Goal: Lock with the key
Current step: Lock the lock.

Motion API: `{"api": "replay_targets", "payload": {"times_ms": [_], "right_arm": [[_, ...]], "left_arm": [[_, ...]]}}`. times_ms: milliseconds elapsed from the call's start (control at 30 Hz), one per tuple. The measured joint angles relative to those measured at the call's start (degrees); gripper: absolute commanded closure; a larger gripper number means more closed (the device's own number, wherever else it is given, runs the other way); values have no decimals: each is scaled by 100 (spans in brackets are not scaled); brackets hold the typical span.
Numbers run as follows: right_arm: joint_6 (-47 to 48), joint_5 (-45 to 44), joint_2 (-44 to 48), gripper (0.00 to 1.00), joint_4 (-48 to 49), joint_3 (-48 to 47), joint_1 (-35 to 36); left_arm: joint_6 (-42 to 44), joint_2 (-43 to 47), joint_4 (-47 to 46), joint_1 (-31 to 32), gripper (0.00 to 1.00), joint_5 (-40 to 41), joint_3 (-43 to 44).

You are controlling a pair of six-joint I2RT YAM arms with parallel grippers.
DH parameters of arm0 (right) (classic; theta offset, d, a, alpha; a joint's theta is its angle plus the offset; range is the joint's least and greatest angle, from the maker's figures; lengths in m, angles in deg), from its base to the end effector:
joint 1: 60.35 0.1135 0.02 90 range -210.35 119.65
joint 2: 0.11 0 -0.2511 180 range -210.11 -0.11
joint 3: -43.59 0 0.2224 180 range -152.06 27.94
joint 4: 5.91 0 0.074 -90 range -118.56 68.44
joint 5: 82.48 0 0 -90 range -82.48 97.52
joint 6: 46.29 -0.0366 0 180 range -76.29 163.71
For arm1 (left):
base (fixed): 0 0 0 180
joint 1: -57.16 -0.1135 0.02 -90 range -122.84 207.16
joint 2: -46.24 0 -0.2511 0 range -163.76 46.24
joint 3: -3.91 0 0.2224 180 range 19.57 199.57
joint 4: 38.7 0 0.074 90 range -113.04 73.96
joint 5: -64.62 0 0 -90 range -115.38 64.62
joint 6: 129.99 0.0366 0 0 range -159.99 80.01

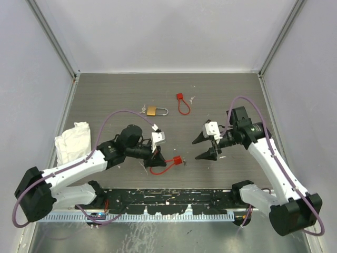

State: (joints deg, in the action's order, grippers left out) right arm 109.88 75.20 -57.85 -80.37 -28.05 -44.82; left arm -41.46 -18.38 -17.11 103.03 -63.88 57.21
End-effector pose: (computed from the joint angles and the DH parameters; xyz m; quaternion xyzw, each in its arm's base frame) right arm 0.1307 0.0715 0.3027 -0.6325 0.5151 0.3966 0.4211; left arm 0.1345 -0.1713 0.2409 0.4592 0.7083 -0.4464 0.2969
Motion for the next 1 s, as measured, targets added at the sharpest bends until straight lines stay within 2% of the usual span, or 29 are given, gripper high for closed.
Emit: {"api": "replay_targets", "payload": {"times_ms": [33, 167, 367, 467, 600, 700, 900, 1000], "right_arm": [[199, 55, -81, 10, -17, 33, -2], [787, -7, -345, 1, 2, 507, 20], [505, -238, -459, 0, 315, 649, 402], [52, -317, -433, 0, 815, 793, 750], [-522, -507, -212, 6, 1491, 1307, 1038], [-754, -662, -151, 15, 1746, 1585, 1200], [-1217, -887, -151, 19, 2247, 1657, 1366], [-1545, -1023, -151, 26, 2632, 1657, 1482]], "left_arm": [[122, 81, 114, 111, 100, 87, 28], [765, 402, 780, 586, 100, 726, 365], [1436, 289, 1703, 1294, 100, 1779, 1134], [1569, 72, 1998, 1563, 100, 2186, 1443], [1611, -37, 2170, 1681, 100, 2463, 1609], [1611, -37, 2201, 1681, 100, 2562, 1657], [1596, -24, 2190, 1692, 100, 2566, 1674], [1587, -24, 2186, 1705, 100, 2549, 1674]]}}
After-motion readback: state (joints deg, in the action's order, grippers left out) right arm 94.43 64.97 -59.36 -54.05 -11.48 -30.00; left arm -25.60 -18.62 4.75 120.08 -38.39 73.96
